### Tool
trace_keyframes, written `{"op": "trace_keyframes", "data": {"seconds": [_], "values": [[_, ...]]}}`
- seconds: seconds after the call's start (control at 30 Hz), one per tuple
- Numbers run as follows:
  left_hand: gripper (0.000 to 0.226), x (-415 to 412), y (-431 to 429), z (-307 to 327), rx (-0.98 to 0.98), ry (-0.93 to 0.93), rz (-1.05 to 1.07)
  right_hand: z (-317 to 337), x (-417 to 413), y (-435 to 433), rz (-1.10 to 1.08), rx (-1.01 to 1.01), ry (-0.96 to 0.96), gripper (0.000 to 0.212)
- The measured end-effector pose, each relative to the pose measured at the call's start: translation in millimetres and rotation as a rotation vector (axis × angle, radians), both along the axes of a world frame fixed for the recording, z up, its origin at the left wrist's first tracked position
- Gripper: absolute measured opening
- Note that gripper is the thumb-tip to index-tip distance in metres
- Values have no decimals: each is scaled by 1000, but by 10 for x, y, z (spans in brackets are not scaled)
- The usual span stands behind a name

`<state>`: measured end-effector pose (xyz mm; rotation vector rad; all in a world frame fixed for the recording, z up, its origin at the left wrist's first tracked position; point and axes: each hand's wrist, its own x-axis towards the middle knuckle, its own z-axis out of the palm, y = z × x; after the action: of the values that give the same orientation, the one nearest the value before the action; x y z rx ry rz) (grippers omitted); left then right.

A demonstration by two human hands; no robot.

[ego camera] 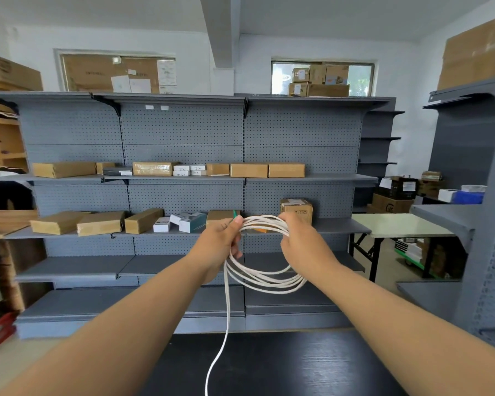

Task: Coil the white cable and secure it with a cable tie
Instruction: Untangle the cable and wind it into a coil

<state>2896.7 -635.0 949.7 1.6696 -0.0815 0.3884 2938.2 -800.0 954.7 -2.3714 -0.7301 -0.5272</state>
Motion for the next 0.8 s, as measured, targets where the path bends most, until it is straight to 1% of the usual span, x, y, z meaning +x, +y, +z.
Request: {"op": "trace_keyframes", "data": {"seconds": [0.07,0.13,0.2,0.3,0.43,0.53,0.6,0.67,0.73,0.8], "values": [[34,3,-42,29,53,-2,53,7,-12,-17,20,-57,-58,31],[34,-7,-85,63,53,8,81,22,-8,-43,4,-105,-98,37],[35,-17,-135,98,51,15,87,41,6,-62,-14,-143,-117,45],[38,-11,-208,116,110,13,93,50,1,-65,13,-183,-125,57],[40,-51,-282,123,110,3,132,18,3,-117,8,-196,-209,50],[39,-101,-345,132,110,-22,160,-1,-20,-159,22,-176,-239,49],[32,-99,-365,115,88,-70,153,0,-37,-173,31,-164,-243,48],[16,-79,-377,95,17,-107,181,-2,-43,-186,30,-162,-251,48],[12,-59,-379,82,-32,-138,230,-16,-49,-192,32,-160,-271,47],[14,-46,-380,83,-54,-193,248,-32,-55,-190,38,-151,-279,46]]}}
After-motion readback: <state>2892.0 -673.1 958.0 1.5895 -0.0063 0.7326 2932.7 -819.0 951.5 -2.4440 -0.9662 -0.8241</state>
